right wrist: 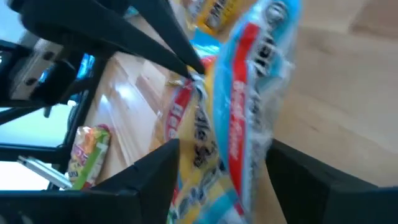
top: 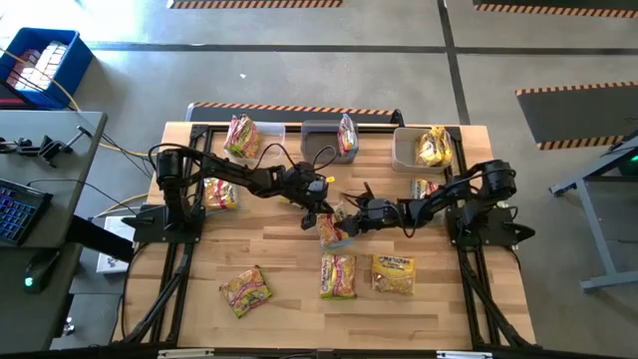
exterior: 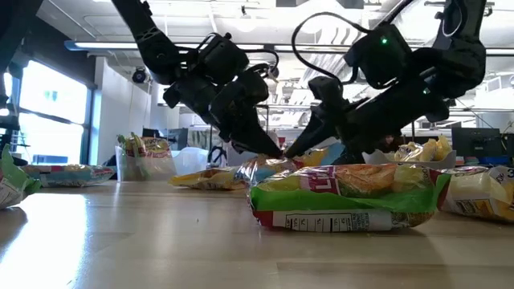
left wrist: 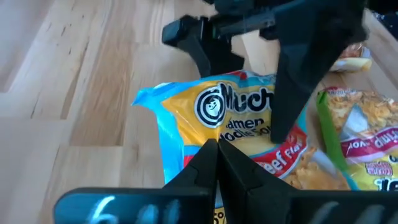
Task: Sort Maruchan noodles
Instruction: Put the bottom right blue noodle pack into the black bin
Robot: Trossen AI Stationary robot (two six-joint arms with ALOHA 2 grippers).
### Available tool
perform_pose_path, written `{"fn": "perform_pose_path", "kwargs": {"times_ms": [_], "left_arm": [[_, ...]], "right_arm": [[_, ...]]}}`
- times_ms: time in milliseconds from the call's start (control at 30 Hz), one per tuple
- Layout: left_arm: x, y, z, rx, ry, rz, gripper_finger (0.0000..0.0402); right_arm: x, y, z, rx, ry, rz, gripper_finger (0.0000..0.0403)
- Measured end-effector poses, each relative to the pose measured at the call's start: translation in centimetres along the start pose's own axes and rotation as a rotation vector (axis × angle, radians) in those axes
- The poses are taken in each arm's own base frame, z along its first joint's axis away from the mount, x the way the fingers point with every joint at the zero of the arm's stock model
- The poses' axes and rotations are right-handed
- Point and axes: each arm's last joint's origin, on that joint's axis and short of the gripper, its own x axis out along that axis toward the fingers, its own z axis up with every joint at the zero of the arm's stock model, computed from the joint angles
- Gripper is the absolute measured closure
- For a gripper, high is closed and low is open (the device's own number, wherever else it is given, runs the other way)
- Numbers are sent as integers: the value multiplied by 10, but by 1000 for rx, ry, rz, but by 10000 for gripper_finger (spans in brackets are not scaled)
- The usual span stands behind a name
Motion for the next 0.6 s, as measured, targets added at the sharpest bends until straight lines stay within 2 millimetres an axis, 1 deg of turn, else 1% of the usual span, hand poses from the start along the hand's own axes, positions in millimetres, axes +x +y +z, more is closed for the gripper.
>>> {"fn": "perform_pose_path", "kwargs": {"times_ms": [67,133,267,367,467,533,600], "left_arm": [[0,1,1,-4,-5,1,401],[-2,1,2,-5,-11,5,401],[-11,4,10,-3,-49,18,399],[-25,6,22,7,-104,36,388],[-46,7,29,27,-168,62,369],[-61,6,26,38,-205,83,358],[-77,4,21,55,-267,124,350]], "right_arm": [[2,1,0,-15,-21,20,193],[2,2,0,-36,-30,33,222],[2,7,3,-71,-54,66,296],[1,10,5,-120,-75,90,350],[0,14,6,-163,-94,124,389],[-2,17,8,-191,-104,136,399],[-4,20,11,-216,-118,149,397]]}}
